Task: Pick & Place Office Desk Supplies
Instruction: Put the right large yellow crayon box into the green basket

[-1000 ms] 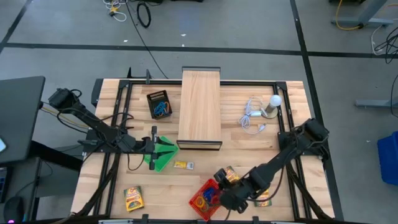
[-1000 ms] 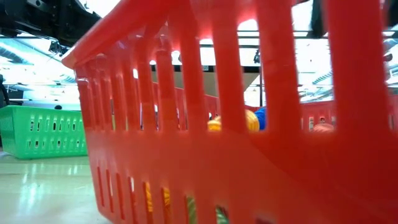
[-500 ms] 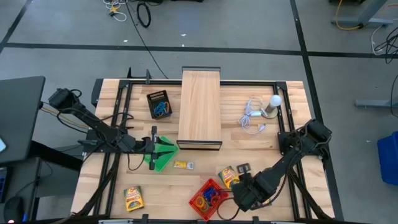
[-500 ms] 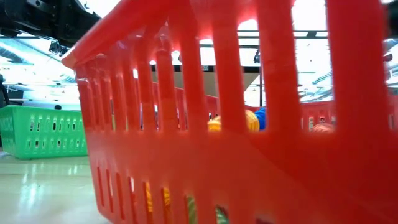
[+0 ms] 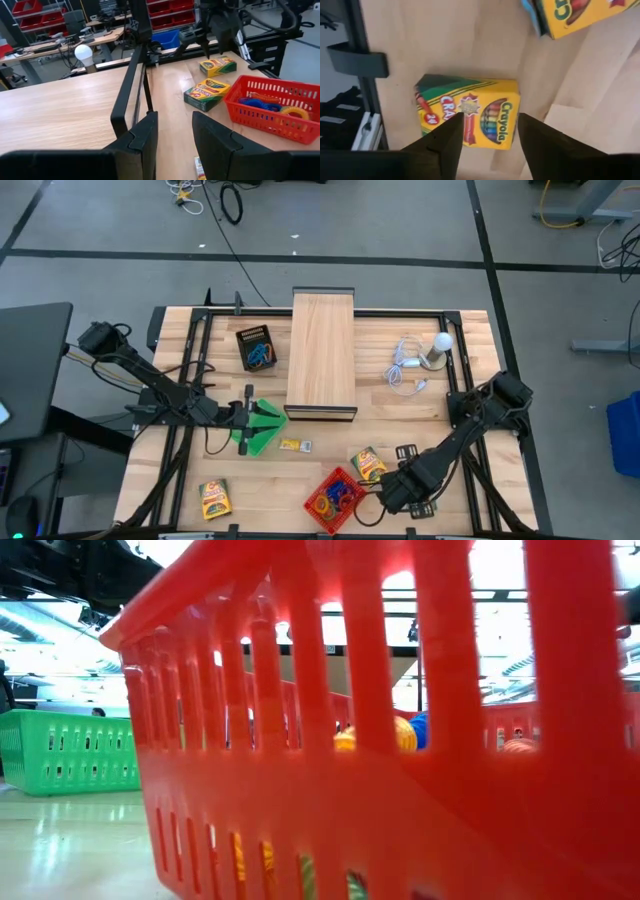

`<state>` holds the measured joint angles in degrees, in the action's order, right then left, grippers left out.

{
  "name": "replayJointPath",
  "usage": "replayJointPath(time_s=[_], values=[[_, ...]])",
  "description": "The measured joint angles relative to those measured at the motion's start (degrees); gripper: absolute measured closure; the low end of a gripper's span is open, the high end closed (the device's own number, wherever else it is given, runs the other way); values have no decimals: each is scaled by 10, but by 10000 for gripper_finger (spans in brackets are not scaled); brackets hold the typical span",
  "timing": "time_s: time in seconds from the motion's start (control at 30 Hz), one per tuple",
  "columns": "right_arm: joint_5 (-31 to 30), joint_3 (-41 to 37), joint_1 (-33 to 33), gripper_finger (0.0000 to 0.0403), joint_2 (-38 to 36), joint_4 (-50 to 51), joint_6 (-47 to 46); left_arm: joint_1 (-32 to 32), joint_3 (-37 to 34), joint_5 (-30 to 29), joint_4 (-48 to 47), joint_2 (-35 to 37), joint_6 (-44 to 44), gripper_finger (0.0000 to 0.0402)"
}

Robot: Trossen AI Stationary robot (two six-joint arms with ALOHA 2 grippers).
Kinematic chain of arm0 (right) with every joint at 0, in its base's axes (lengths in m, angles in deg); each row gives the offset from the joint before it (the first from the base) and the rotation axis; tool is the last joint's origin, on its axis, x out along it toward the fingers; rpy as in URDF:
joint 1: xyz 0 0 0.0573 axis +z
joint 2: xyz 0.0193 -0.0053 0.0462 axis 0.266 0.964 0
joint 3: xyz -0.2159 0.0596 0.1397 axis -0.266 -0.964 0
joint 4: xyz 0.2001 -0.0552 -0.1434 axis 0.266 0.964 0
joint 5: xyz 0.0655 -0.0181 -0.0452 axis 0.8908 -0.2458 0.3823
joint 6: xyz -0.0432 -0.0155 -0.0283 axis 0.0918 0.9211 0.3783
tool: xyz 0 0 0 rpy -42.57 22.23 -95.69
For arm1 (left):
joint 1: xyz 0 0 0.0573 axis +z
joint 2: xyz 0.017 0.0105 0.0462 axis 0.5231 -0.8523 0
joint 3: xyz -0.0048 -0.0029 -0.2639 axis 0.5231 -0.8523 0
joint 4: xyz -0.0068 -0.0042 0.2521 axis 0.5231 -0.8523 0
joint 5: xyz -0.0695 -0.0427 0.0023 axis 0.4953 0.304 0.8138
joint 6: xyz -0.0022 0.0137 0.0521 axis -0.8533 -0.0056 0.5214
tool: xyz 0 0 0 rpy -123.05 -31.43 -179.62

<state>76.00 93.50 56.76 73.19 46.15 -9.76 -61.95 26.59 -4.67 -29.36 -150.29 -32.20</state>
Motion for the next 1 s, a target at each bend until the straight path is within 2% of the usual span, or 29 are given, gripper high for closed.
replayJointPath(time_s=[0.23, 0.4, 0.53, 0.7, 0.9, 1.0], values=[[45, -81, -30, 166, 1, -61, 20, 0, 0, 0, 0, 0, 0, 273], [93, -136, -38, 165, -1, -126, 29, 0, 0, 14, -2, 0, -4, 273], [110, -149, -37, 176, -2, -150, 42, 0, 0, 14, -6, 0, -5, 273], [119, -149, -37, 246, -2, -153, 55, 0, 0, 14, -6, 0, -4, 273], [127, -150, -37, 383, -1, -149, 67, 0, 0, 14, -6, 0, -4, 273], [128, -150, -35, 392, -1, -149, 58, 0, 0, 13, -6, 0, -4, 273]])
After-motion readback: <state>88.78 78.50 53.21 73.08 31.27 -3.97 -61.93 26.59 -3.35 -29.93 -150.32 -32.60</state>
